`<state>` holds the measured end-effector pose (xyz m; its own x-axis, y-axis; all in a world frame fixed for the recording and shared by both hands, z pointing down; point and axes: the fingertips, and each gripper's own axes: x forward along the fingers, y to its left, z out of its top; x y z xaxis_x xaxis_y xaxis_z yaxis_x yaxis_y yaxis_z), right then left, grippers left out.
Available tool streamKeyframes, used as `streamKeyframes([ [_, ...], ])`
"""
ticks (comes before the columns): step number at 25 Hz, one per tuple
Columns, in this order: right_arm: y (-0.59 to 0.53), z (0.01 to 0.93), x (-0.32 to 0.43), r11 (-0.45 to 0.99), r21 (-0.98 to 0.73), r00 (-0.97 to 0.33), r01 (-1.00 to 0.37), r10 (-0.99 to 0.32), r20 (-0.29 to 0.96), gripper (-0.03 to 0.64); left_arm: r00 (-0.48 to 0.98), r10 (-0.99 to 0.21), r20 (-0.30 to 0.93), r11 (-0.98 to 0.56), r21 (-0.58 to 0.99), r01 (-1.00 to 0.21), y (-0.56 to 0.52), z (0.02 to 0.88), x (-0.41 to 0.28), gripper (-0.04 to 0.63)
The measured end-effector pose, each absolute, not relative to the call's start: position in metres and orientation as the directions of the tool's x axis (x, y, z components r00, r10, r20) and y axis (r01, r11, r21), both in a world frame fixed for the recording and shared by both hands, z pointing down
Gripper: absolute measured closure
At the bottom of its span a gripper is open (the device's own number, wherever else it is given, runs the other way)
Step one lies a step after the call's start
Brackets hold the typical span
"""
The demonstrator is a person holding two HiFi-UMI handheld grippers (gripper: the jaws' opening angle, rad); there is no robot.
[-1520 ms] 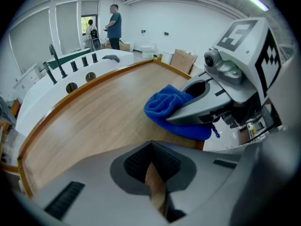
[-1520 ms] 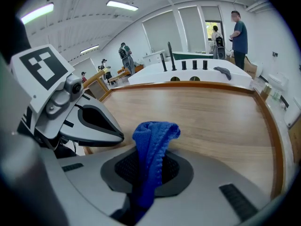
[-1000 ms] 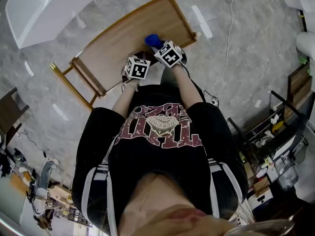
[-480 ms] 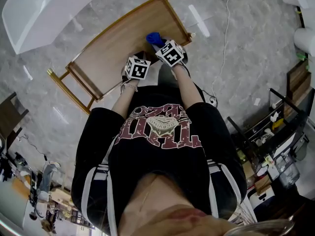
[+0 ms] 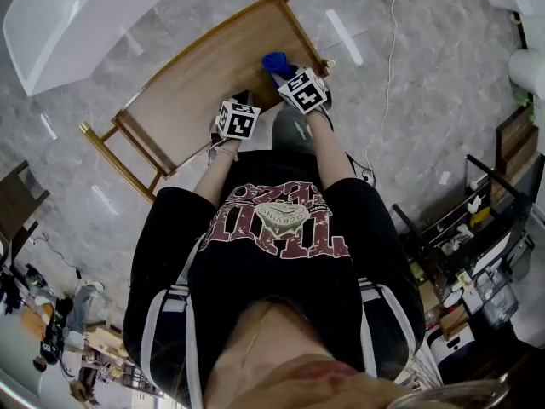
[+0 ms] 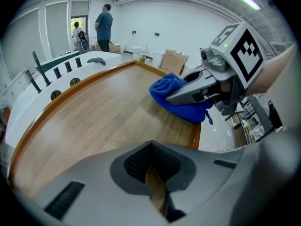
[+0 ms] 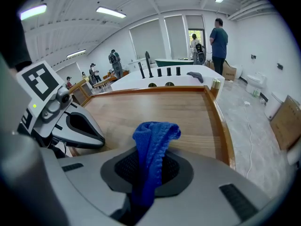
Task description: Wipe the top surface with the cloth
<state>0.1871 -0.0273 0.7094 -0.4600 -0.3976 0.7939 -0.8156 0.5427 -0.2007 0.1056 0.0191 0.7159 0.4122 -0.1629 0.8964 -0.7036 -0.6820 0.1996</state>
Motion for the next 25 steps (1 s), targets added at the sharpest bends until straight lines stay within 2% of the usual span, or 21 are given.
streamKeyframes([
  [8,-0.033,0.712,0.218,0.526,-0.157,-0.427,-0.836,-0.445,0.787,0.561,0.398,-0.153,0.904,-0.714,0.177,-0.677,0.022,0.720,0.113,0.546],
  [17,-0.038,0.709,0.250,0.507,-0.100,-0.369,-0.856,-0.464,0.805,0.561,0.407,-0.179,0.896,-0.689,0.181,-0.702,0.019,0.721,0.112,0.546],
  [25,-0.039,0.702,0.246,0.495,-0.071,-0.339,-0.866,-0.478,0.810,0.561,0.418,-0.201,0.886,-0.667,0.189,-0.720,0.017,0.714,0.107,0.546],
])
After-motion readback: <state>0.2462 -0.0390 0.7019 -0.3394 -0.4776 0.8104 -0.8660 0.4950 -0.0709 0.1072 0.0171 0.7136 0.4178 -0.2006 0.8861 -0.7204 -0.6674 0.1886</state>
